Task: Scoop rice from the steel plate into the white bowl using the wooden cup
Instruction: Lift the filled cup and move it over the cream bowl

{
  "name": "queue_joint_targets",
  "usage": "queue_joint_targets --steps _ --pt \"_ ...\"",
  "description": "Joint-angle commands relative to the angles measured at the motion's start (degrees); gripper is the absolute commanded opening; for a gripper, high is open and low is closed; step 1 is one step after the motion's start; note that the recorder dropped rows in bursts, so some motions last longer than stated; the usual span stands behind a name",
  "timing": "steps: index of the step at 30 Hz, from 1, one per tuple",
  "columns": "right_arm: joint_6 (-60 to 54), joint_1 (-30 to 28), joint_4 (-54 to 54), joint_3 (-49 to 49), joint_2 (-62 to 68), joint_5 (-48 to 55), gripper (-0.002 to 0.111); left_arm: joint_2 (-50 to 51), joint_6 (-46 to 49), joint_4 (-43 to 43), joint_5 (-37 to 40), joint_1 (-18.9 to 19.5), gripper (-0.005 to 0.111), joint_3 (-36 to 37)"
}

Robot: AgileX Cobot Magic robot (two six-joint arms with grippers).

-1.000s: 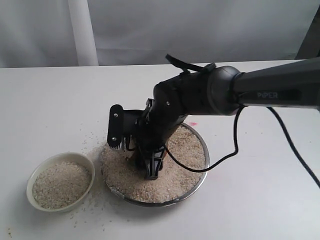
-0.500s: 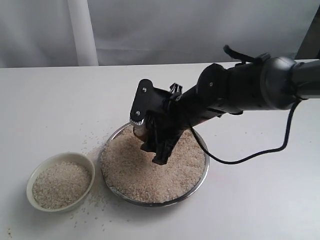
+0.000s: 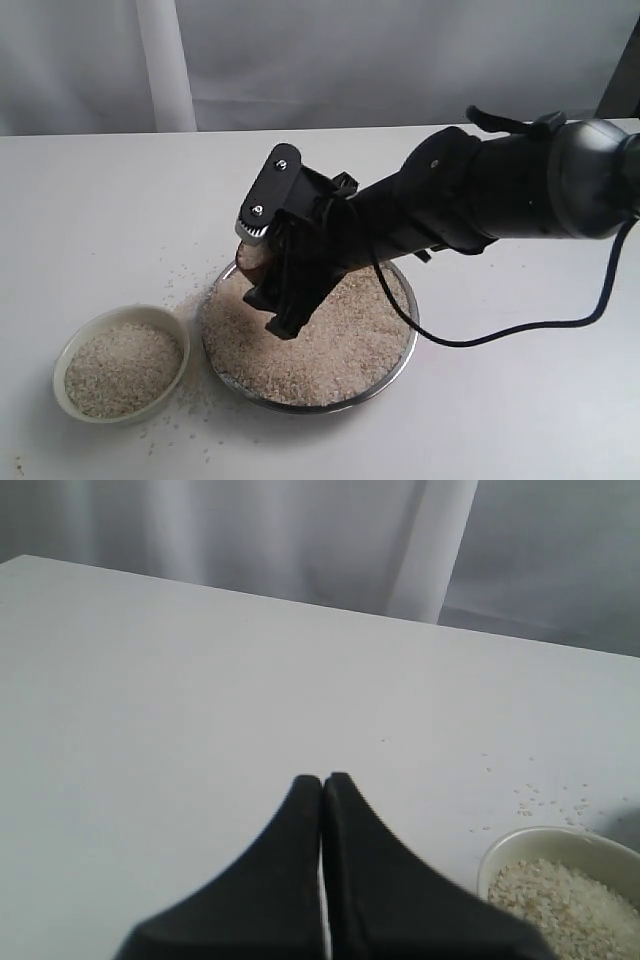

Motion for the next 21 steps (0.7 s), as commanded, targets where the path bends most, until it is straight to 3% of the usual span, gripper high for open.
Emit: queue_joint_targets --steps 1,2,3,12,21 --pt "-0.52 2.09 -2.76 -0.73 -0.75 -0.27 0.0 -0.13 -0.08 -0.33 -0.36 -0.27 0.0 -0.2" --pt "-0.52 2.56 -2.98 -1.16 -0.75 -0.27 0.0 -0.13 -0.08 -0.33 -0.36 -0.27 0.0 -0.2" --pt "-10.19 3.05 -3.73 -2.02 -0.75 -5.62 0.0 -0.13 -0.08 -0.33 -0.36 -0.27 0.0 -0.2" --pt "-8.23 9.95 -11.63 -12.6 -0.75 -4.89 0.0 -0.13 -0.08 -0.33 -0.36 -0.27 0.0 -0.2" --pt "-7.96 14.37 -19.06 -14.06 1.72 -11.1 0.0 -0.13 -0.08 -0.33 -0.36 -0.27 0.0 -0.2"
